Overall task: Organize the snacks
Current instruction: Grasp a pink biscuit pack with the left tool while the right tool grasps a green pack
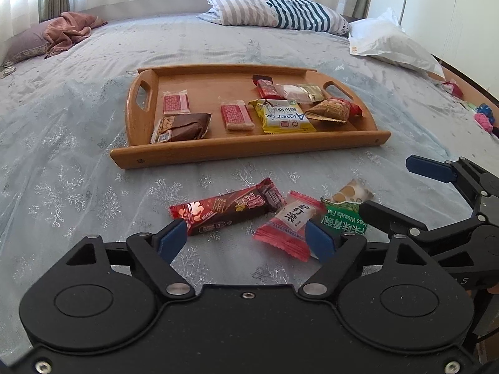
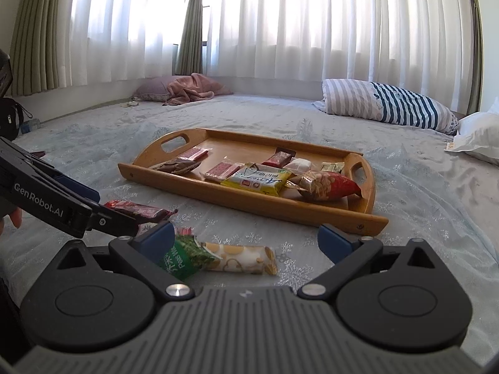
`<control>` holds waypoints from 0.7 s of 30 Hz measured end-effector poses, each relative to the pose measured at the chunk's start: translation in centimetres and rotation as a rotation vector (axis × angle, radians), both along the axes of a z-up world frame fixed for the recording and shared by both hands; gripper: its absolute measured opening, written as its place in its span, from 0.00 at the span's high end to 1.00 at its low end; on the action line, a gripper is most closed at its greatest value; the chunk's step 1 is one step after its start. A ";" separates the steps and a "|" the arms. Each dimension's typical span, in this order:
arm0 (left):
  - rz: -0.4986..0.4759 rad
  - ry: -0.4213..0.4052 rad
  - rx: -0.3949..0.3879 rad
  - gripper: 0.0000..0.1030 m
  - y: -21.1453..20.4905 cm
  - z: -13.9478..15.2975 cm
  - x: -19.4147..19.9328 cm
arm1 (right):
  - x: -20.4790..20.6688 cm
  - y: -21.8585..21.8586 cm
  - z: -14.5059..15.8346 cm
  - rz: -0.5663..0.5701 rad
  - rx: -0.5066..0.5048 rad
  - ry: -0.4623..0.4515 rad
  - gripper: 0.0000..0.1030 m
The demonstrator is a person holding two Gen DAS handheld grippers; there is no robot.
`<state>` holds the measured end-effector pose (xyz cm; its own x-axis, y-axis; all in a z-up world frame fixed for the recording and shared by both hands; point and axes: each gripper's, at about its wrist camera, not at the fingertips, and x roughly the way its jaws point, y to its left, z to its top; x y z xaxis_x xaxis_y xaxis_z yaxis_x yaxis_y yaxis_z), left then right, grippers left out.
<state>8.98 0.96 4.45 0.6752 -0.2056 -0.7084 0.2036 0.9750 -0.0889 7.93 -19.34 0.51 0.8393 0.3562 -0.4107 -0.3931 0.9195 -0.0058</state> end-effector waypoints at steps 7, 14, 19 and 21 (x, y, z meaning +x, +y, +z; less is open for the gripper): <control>-0.058 0.013 -0.022 0.54 -0.7 -0.3 -0.3 | -1.7 1.5 -1.1 0.095 -0.041 0.007 0.12; -0.088 -0.006 -0.044 0.54 -1.6 -0.3 0.4 | -2.7 3.5 -1.8 0.133 -0.109 -0.001 0.23; -0.091 0.028 -0.067 0.56 -2.1 -1.1 1.6 | -2.9 4.4 -2.2 0.129 -0.138 0.000 0.26; -0.091 0.043 -0.080 0.59 -2.2 -1.4 1.8 | -2.8 4.5 -2.2 0.126 -0.142 0.001 0.27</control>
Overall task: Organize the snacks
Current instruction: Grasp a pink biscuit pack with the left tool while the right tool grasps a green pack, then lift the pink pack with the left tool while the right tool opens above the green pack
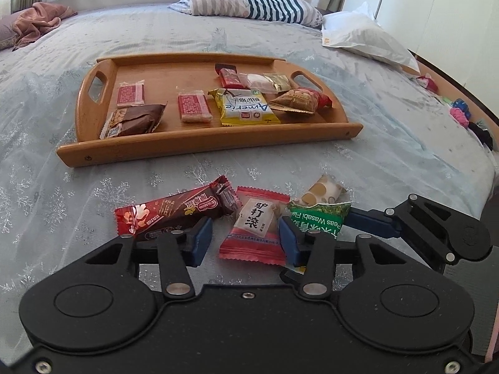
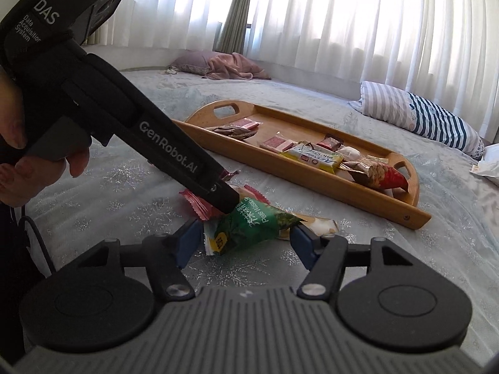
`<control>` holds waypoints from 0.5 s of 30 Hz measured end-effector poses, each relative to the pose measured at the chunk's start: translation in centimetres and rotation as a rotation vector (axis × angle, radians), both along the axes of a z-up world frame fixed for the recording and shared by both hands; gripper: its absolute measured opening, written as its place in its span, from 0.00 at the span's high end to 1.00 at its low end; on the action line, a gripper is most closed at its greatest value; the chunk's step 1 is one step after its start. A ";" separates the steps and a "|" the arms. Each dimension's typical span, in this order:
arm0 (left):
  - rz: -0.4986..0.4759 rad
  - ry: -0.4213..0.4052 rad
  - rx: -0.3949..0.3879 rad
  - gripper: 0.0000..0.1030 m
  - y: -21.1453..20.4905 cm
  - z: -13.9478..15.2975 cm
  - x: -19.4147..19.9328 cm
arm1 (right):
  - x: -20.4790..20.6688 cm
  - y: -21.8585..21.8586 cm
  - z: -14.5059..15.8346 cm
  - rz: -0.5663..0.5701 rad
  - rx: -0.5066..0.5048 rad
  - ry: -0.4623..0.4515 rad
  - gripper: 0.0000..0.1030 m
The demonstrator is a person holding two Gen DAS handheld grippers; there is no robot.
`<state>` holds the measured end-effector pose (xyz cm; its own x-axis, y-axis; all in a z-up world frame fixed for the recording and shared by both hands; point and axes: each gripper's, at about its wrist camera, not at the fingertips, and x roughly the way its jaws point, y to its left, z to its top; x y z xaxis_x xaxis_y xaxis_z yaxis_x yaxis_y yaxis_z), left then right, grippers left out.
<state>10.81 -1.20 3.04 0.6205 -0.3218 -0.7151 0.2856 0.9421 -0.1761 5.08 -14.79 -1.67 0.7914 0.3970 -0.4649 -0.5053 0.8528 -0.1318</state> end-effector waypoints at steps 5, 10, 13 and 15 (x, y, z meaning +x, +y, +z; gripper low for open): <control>0.002 0.008 -0.012 0.65 -0.1 -0.1 0.1 | 0.2 0.1 0.0 -0.011 0.018 0.006 0.29; 0.011 -0.001 -0.006 0.70 -0.1 0.3 -0.3 | 0.3 -0.1 0.2 -0.002 0.052 0.022 0.44; 0.016 -0.003 -0.006 0.71 0.0 0.5 -0.4 | 0.2 -0.1 0.2 0.002 0.056 0.022 0.46; 0.019 -0.009 -0.001 0.72 0.0 0.7 -0.6 | 0.2 -0.1 0.2 0.004 0.065 0.025 0.47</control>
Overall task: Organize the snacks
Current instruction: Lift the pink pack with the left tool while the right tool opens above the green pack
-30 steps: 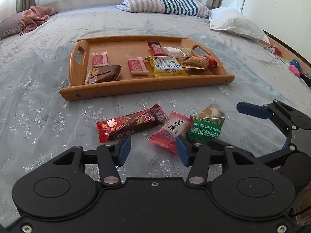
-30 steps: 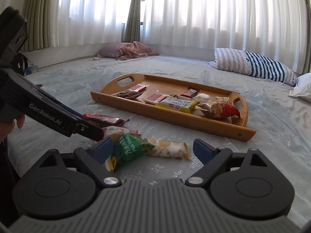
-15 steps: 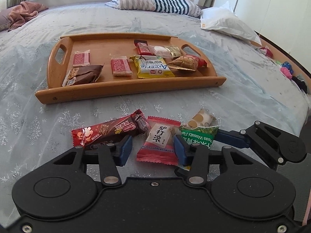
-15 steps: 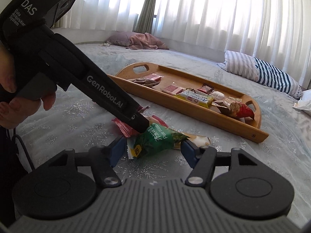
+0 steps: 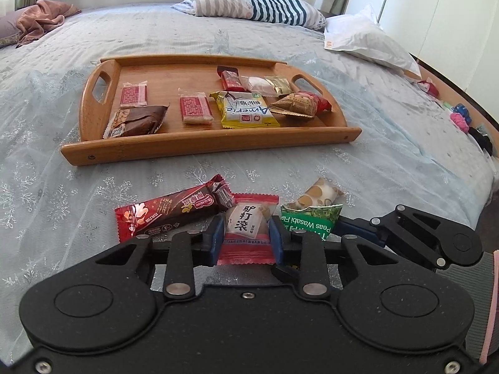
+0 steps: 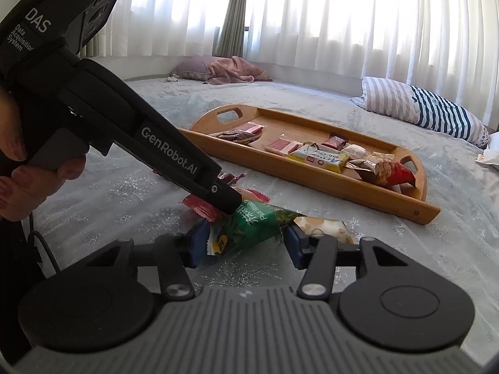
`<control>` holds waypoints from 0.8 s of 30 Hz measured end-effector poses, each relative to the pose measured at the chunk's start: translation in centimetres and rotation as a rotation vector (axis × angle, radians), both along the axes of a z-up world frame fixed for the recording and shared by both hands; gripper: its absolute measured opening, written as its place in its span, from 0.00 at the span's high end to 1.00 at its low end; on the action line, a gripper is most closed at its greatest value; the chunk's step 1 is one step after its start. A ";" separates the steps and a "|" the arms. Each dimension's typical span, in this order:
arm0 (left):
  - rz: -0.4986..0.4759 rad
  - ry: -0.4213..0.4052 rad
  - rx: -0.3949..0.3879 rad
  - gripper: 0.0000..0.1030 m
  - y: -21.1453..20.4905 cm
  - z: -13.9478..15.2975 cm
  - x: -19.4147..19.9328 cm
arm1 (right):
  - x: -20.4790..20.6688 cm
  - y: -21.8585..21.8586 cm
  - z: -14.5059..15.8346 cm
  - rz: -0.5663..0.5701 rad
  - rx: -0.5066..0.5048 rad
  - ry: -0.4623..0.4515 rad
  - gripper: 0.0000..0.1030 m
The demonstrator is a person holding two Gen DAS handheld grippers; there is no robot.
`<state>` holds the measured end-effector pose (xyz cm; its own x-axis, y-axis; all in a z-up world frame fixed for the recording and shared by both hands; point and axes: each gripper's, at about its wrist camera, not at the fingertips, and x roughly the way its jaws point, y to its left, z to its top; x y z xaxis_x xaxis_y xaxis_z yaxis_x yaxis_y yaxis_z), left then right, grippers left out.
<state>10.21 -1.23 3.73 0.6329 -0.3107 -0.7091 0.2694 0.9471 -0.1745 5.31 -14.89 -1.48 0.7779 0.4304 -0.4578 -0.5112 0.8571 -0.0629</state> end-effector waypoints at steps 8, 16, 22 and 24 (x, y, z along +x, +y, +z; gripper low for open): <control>0.003 -0.013 -0.005 0.73 0.3 0.8 -0.6 | -0.2 -0.2 0.3 0.011 0.012 -0.010 0.50; -0.022 0.010 0.023 0.73 0.2 0.2 -0.7 | -0.4 -1.4 0.3 -0.034 0.012 0.018 0.51; -0.039 0.035 0.041 0.67 -0.7 -0.8 -0.5 | -0.9 -2.6 0.6 -0.073 0.009 0.027 0.34; -0.034 0.029 0.046 0.67 -0.9 -0.8 -0.6 | -1.0 -3.0 0.6 -0.094 0.009 0.028 0.30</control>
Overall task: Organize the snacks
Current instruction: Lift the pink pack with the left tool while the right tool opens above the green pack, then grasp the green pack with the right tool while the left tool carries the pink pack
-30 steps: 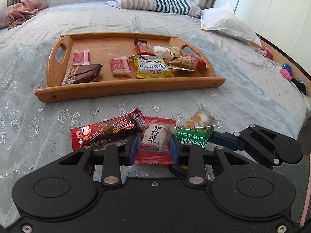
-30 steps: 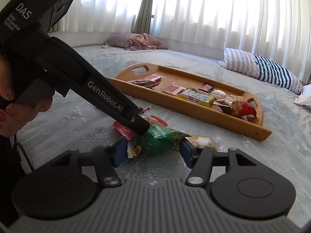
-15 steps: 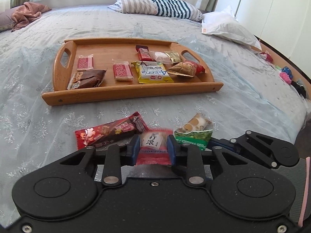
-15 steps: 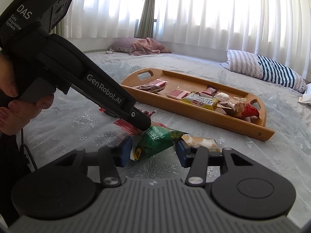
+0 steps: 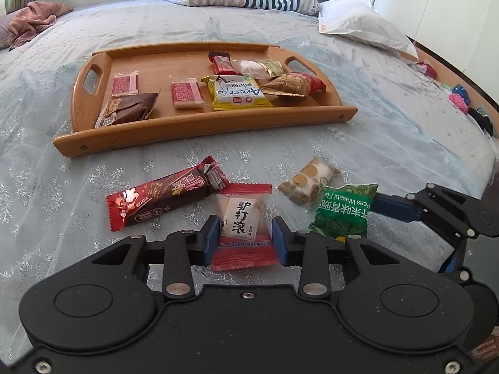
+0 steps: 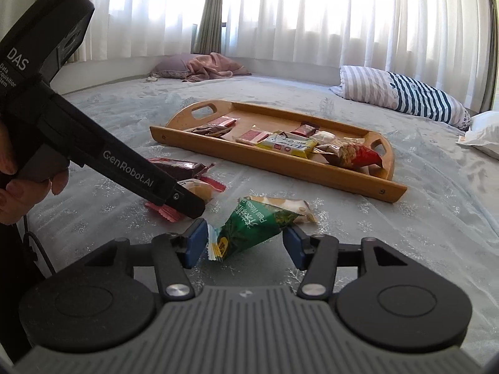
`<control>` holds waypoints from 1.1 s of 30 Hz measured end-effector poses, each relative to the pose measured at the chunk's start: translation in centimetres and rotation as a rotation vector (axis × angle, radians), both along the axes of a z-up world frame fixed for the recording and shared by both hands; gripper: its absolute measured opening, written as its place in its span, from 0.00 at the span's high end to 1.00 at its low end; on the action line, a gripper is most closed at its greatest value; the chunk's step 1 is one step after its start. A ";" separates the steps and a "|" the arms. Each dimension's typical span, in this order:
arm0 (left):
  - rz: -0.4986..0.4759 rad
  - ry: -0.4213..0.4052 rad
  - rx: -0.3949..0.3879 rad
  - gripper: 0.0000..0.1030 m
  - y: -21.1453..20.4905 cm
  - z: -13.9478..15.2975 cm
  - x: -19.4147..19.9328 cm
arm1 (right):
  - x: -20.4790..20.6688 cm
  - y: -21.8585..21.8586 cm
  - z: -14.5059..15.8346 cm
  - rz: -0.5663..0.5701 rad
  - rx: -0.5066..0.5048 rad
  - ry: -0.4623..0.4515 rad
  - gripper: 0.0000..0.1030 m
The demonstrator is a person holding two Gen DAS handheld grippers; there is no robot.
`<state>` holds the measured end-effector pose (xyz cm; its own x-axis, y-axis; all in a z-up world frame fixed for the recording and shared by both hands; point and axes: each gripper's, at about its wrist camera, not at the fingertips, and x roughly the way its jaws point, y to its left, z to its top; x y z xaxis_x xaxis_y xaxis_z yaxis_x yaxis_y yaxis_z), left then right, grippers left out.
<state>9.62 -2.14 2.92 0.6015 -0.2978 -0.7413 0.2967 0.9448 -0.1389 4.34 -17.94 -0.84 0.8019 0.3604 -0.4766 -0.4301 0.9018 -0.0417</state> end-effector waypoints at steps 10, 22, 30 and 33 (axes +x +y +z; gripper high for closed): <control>0.032 0.006 -0.022 0.68 -0.2 0.0 0.4 | 0.2 -1.6 0.2 -0.243 -0.092 -0.012 0.14; 0.029 -0.024 -0.020 0.69 -0.2 0.8 -0.4 | 0.5 0.7 0.5 -0.126 -0.118 0.003 0.14; 0.034 -0.060 0.001 0.75 -0.1 1.4 -0.8 | 2.7 -0.7 0.3 -0.058 -0.064 0.100 0.23; 0.028 -0.057 0.006 0.76 -0.2 1.2 -0.6 | 2.8 -0.8 0.4 -0.059 -0.057 0.107 0.35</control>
